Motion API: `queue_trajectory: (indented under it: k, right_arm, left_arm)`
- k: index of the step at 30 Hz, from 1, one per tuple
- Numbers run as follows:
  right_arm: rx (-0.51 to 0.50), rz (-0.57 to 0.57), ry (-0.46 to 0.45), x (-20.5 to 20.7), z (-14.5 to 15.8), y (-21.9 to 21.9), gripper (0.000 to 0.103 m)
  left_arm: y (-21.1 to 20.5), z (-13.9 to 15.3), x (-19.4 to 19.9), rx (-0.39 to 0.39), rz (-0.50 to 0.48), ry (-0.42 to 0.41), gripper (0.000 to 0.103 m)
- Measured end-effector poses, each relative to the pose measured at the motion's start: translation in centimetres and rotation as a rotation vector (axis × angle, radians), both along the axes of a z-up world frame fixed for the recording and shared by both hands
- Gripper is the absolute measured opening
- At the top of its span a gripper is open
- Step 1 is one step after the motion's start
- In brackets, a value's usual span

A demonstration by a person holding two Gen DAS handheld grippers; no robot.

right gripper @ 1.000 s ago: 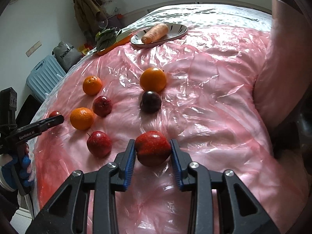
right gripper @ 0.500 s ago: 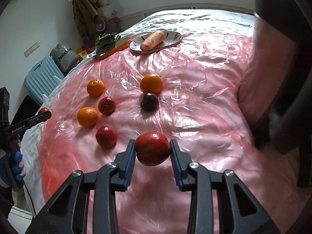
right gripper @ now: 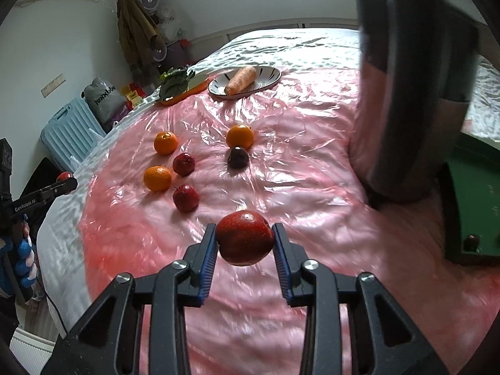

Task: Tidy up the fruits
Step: 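Carry both red apples toward the green tray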

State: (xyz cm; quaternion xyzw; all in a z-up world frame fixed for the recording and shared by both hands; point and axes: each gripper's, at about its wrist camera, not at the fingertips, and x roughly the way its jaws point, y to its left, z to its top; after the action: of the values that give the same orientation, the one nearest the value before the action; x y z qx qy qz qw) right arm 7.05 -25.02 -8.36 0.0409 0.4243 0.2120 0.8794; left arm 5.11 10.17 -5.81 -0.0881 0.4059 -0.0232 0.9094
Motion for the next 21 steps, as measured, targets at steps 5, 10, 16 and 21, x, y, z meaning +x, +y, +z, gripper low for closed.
queue_trajectory:
  k: [5,10,16,21]
  right_arm:
    - [0.002,-0.023,-0.023,-2.2,1.4,-1.6,0.061]
    - [0.007,-0.045,-0.048,-4.1,2.5,-3.2,0.061]
    - [0.018,-0.082,-0.074,-6.1,3.5,-5.7,0.061]
    - [0.017,-0.118,-0.086,-7.3,3.8,-8.3,0.061]
  left_arm:
    - [-2.1,1.5,-1.7,-0.02,-0.03,-0.021,0.028]
    - [-4.9,3.0,-3.3,-0.023,-0.079,-0.041,0.028]
    - [-9.1,4.0,-4.6,-0.023,-0.148,-0.053,0.028]
    - [-13.1,4.3,-5.1,-0.023,-0.216,-0.05,0.028]
